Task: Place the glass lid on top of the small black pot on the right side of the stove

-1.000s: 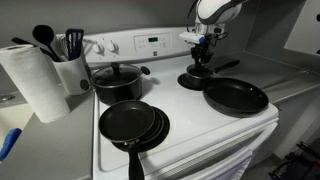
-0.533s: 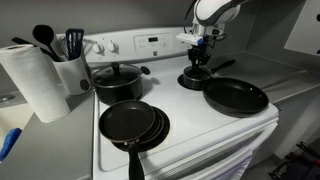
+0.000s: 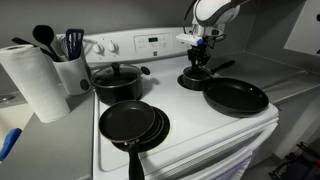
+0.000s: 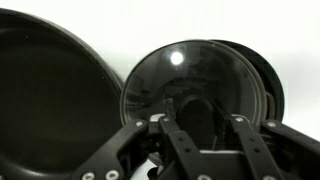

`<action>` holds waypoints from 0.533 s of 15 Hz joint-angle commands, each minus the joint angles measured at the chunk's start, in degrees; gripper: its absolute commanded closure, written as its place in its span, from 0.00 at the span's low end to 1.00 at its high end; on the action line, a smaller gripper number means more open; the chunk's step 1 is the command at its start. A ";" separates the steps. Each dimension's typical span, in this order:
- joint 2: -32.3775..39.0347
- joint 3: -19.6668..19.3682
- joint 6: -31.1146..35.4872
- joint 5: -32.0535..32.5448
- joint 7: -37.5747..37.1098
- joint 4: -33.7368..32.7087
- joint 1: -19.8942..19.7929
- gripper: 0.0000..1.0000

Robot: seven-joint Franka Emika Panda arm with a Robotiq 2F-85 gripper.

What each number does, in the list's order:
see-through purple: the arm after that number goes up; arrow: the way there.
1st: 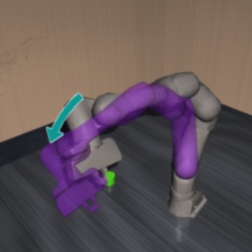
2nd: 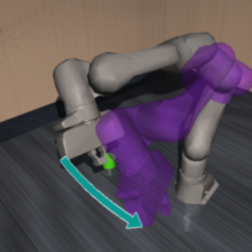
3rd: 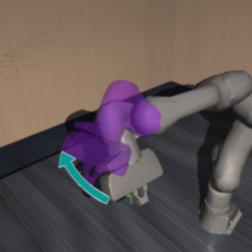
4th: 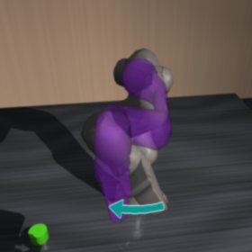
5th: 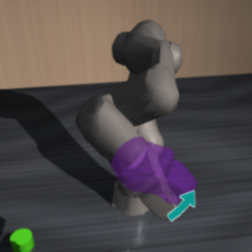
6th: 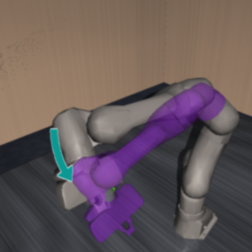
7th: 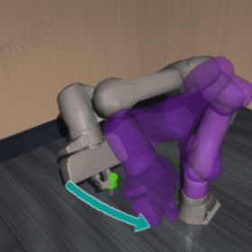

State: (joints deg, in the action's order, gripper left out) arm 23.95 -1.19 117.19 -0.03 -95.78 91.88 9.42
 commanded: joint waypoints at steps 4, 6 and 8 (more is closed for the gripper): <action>3.22 -1.46 0.55 2.89 -2.50 0.80 -0.36 0.85; 3.38 -1.85 0.65 3.71 -3.83 0.71 -0.54 0.85; 3.66 -2.25 0.78 4.45 -5.31 0.76 -0.62 0.85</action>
State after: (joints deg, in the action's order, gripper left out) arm 24.34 -2.17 117.05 2.36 -99.76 91.36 9.41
